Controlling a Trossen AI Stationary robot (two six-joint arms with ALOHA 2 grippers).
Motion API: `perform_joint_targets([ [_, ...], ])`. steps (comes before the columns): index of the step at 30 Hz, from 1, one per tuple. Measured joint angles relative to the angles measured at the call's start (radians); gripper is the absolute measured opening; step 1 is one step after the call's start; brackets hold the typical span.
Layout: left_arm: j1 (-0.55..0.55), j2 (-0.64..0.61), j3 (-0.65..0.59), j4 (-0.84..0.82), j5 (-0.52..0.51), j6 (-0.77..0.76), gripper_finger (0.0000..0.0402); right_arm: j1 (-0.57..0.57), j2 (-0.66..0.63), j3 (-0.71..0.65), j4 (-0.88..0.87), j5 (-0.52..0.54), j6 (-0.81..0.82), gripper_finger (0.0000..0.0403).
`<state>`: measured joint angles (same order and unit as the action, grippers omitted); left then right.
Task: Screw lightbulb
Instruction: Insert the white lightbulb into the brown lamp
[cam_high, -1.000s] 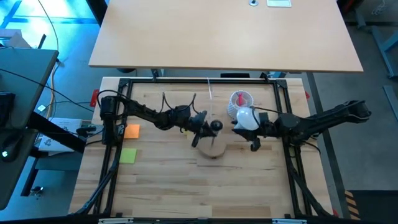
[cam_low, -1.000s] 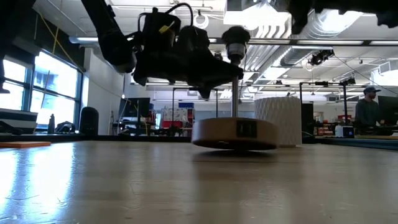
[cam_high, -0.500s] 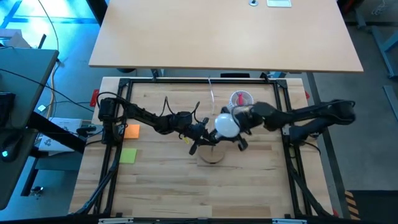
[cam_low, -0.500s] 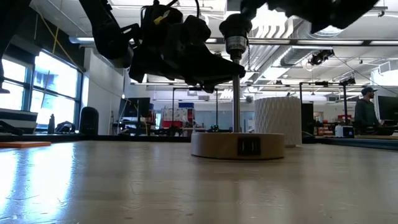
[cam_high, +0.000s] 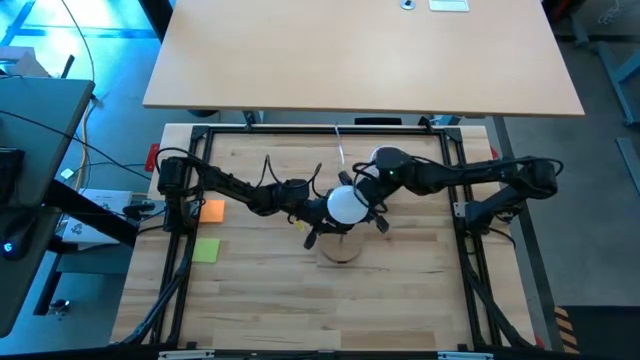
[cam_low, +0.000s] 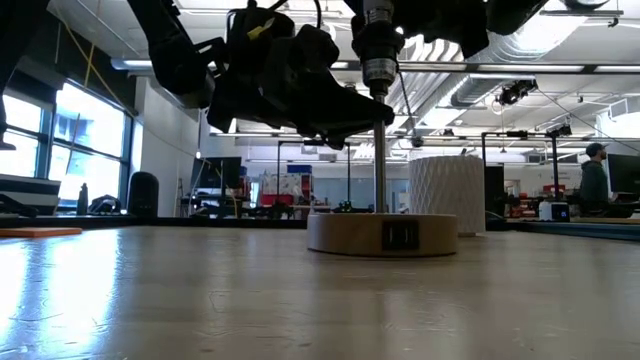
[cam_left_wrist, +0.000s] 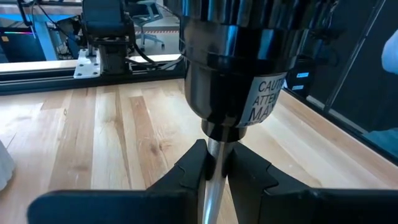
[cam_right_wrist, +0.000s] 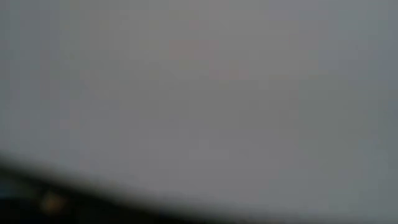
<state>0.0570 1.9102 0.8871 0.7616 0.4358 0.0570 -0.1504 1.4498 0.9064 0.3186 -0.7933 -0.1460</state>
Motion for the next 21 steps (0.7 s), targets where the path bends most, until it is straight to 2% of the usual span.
perform_joint_targets([
  [9, 0.002, 0.000, -0.001, -0.002, -0.001, -0.001, 0.0044, -0.074, 0.052, 0.008, 0.043, -0.240, -0.077, 0.0129],
  [15, 0.005, 0.001, -0.001, -0.002, 0.000, -0.001, 0.0044, -0.091, 0.081, 0.009, 0.070, -0.311, -0.100, 0.0129],
  [21, 0.016, 0.002, -0.002, 0.000, 0.005, -0.003, 0.0044, -0.092, 0.083, 0.014, 0.095, -0.320, -0.106, 0.0129],
])
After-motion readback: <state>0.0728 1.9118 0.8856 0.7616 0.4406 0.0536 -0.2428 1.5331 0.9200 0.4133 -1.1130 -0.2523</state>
